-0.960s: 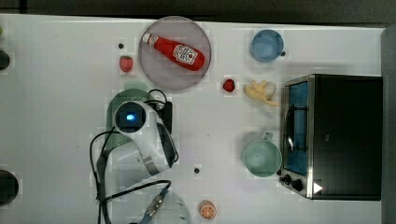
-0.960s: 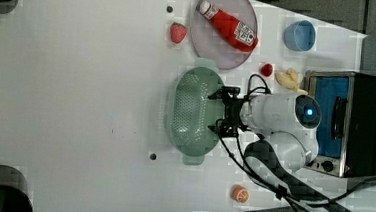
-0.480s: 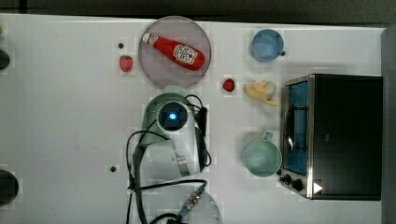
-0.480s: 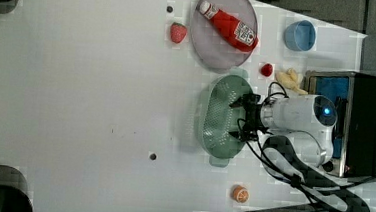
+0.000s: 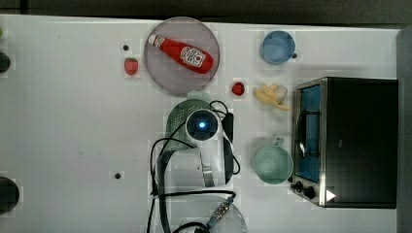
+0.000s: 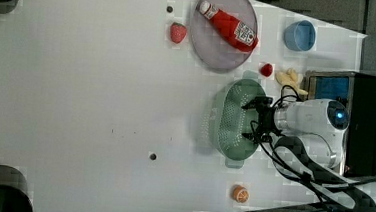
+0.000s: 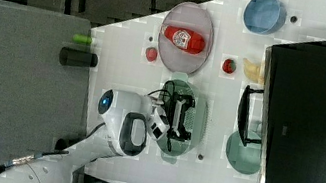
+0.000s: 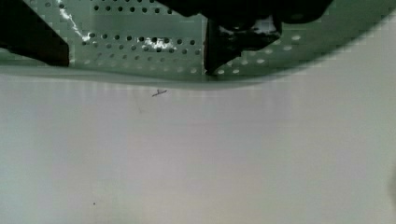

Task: Drag strainer left to right.

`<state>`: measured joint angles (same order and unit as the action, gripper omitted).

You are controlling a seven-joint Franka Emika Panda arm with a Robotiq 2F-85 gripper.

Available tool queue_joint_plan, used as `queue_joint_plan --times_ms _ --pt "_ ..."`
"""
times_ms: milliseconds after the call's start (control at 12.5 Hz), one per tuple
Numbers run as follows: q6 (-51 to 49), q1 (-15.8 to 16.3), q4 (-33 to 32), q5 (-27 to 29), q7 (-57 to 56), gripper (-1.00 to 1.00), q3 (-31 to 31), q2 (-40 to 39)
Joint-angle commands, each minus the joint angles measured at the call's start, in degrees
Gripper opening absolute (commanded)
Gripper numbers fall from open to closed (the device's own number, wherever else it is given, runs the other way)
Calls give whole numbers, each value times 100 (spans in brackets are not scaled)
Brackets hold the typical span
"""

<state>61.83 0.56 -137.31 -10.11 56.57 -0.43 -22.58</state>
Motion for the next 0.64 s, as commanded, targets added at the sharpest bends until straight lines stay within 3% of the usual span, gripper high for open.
queue_joint_plan --times_ms 80,640 --pt "44 69 28 46 -656 100 -441 100" --pt "125 52 27 46 -1052 100 -1038 95"
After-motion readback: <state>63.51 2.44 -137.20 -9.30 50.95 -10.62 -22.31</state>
